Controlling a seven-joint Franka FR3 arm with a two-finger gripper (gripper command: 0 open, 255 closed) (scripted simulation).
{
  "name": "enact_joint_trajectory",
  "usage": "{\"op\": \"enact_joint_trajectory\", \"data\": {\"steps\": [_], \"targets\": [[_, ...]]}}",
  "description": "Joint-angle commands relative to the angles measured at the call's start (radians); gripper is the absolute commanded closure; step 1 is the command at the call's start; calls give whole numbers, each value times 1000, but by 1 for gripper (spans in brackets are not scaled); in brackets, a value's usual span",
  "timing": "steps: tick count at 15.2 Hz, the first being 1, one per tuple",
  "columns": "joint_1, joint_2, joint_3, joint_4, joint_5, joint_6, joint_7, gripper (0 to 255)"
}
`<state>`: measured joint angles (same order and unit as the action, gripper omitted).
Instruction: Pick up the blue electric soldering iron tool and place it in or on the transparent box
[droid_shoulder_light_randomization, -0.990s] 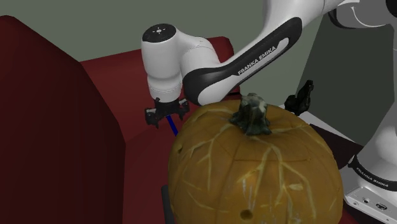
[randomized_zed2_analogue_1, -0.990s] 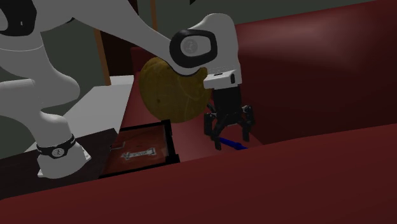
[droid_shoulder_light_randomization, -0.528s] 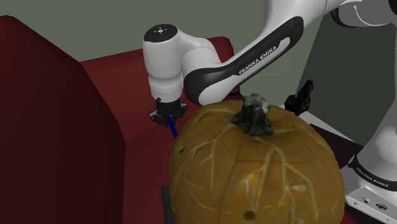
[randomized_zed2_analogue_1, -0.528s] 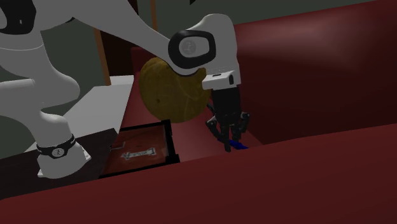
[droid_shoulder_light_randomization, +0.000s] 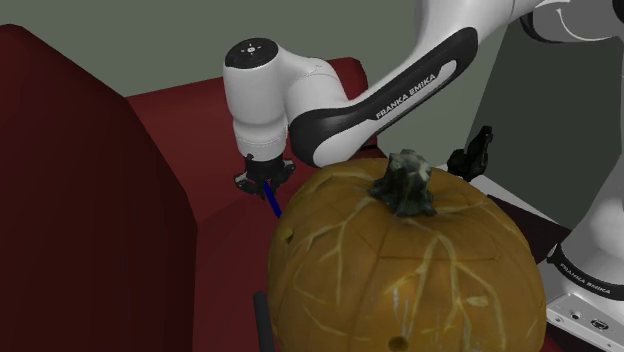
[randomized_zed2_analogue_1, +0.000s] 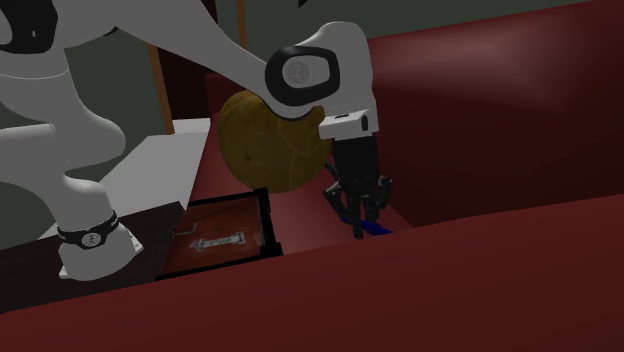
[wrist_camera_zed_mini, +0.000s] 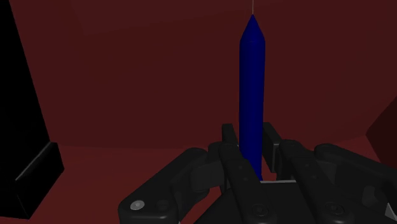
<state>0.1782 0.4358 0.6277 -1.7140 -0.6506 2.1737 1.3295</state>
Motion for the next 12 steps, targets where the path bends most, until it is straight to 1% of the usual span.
{"op": "enact_joint_trajectory", "data": {"steps": [1, 12], "targets": [[2, -5, 1, 2, -2, -15, -11, 255], [-9, -55, 29, 78, 61, -121, -77, 255]]}}
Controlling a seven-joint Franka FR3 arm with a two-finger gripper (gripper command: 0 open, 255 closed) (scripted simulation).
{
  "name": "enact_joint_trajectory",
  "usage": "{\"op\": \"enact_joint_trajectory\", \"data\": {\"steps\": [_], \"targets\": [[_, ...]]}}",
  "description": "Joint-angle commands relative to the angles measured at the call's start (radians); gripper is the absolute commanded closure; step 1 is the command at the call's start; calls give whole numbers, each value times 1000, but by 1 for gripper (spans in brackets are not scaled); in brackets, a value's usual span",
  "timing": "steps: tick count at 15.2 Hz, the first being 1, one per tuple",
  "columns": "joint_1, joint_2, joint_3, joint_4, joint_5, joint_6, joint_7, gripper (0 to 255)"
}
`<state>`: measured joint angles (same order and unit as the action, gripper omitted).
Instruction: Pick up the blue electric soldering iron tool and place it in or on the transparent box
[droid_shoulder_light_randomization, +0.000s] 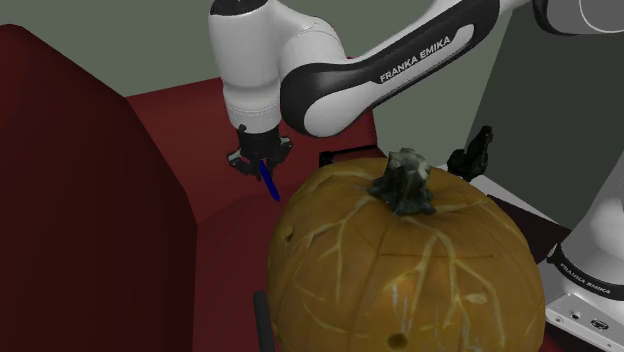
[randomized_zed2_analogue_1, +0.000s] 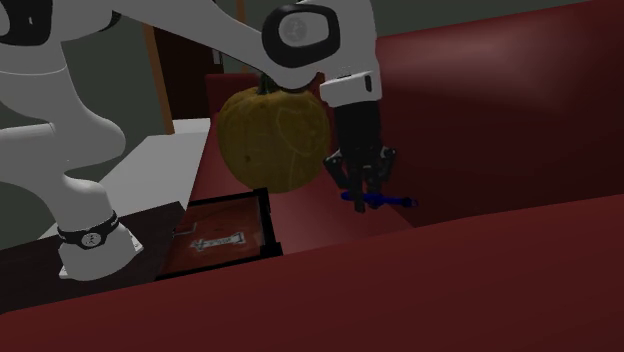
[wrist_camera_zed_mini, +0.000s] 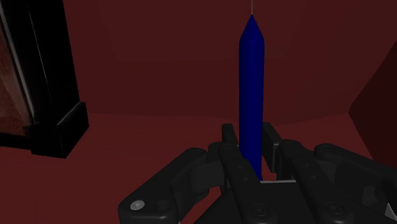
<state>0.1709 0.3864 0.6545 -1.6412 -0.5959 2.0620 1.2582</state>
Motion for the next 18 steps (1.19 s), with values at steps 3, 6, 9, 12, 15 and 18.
{"op": "enact_joint_trajectory", "data": {"steps": [3, 6, 9, 12, 15, 18], "targets": [[-2, -16, 8, 31, 20, -41, -22, 255], [-1, -24, 13, 60, 32, -73, -38, 255], [1, -30, 17, 92, 42, -107, -53, 255], [3, -33, 20, 115, 48, -131, -63, 255], [-91, -174, 35, -64, 131, -46, -110, 255], [-163, -316, 32, -224, 230, 30, -183, 255]]}}
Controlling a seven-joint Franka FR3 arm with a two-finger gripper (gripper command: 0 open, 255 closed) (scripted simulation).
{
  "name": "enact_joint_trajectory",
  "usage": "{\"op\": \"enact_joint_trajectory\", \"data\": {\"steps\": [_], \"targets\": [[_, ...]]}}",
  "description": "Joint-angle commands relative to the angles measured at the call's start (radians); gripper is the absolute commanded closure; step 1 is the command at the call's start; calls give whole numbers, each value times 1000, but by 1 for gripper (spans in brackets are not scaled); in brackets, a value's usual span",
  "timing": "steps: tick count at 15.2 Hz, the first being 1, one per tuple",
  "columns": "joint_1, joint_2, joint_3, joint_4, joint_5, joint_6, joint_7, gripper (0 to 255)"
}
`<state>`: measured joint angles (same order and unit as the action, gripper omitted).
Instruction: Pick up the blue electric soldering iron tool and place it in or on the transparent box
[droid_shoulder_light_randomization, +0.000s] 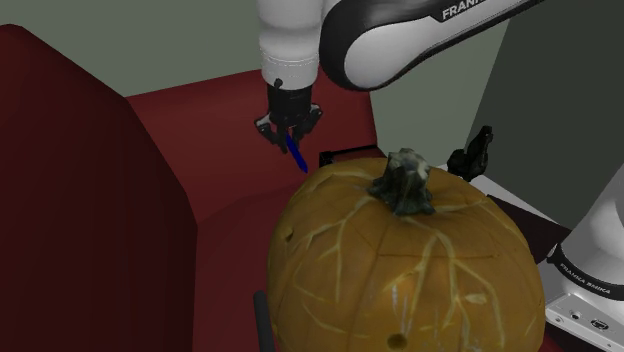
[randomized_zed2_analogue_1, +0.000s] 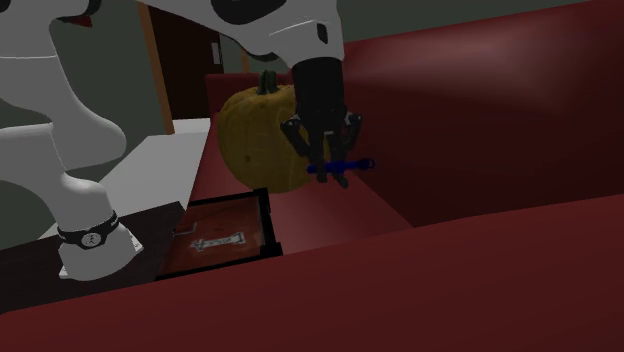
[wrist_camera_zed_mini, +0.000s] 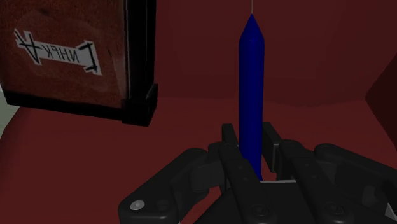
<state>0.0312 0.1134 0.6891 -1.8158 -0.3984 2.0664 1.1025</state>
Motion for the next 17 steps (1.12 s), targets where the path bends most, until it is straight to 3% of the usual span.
{"op": "enact_joint_trajectory", "data": {"steps": [1, 5, 11, 17], "targets": [[-41, -90, -9, -98, 67, 48, -57, 255], [-72, -268, -62, -279, 202, 119, -185, 255], [-45, -500, -196, -517, 344, 175, -373, 255], [-51, -473, -181, -575, 326, 257, -346, 255]]}}
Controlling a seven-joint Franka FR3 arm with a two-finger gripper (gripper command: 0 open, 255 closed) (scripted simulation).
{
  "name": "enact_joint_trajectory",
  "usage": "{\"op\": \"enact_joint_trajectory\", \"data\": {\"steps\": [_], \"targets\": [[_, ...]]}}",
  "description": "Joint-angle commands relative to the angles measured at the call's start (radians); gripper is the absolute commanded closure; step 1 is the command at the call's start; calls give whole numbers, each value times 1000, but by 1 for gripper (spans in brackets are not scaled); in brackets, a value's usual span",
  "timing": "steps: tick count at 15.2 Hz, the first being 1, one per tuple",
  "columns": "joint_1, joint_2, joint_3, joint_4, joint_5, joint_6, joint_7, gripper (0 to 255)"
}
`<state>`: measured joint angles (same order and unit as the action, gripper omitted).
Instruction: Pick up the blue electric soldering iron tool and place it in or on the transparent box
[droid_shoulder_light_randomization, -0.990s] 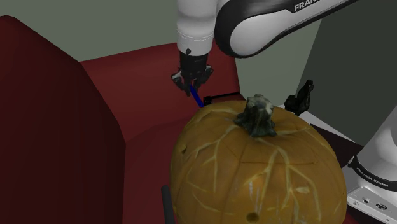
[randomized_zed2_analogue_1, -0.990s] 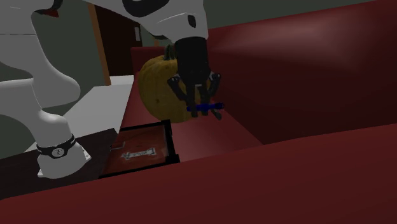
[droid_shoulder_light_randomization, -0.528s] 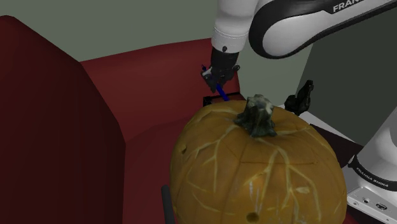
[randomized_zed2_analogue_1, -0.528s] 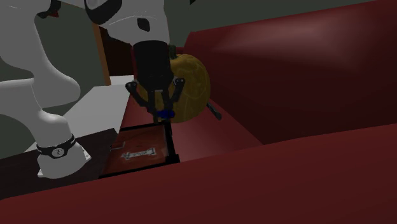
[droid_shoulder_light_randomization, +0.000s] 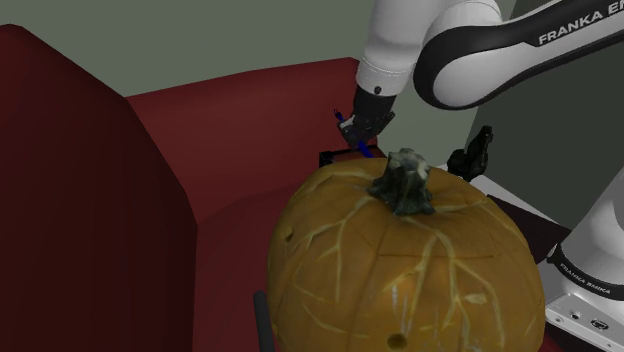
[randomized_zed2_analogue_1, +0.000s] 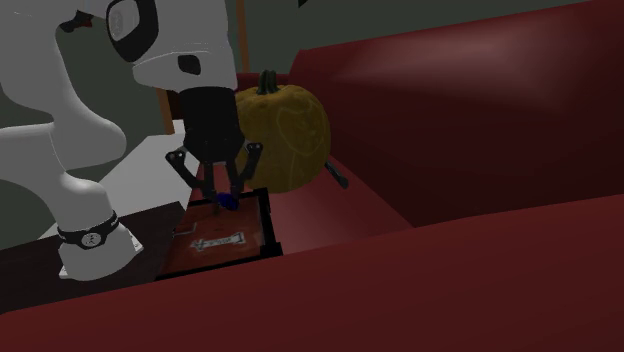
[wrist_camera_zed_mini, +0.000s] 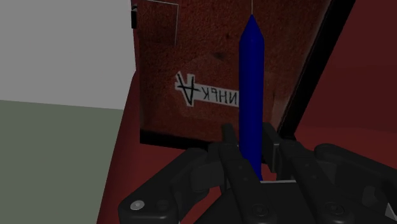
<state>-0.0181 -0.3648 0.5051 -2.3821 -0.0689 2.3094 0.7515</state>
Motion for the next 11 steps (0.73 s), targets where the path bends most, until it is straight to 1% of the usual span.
{"op": "enact_joint_trajectory", "data": {"steps": [1, 5, 11], "targets": [[-3, 11, 7, -18, -7, 28, 10, 255], [-12, 34, 20, -51, -25, 82, 32, 255], [-12, 34, 20, -51, -25, 82, 32, 255]]}}
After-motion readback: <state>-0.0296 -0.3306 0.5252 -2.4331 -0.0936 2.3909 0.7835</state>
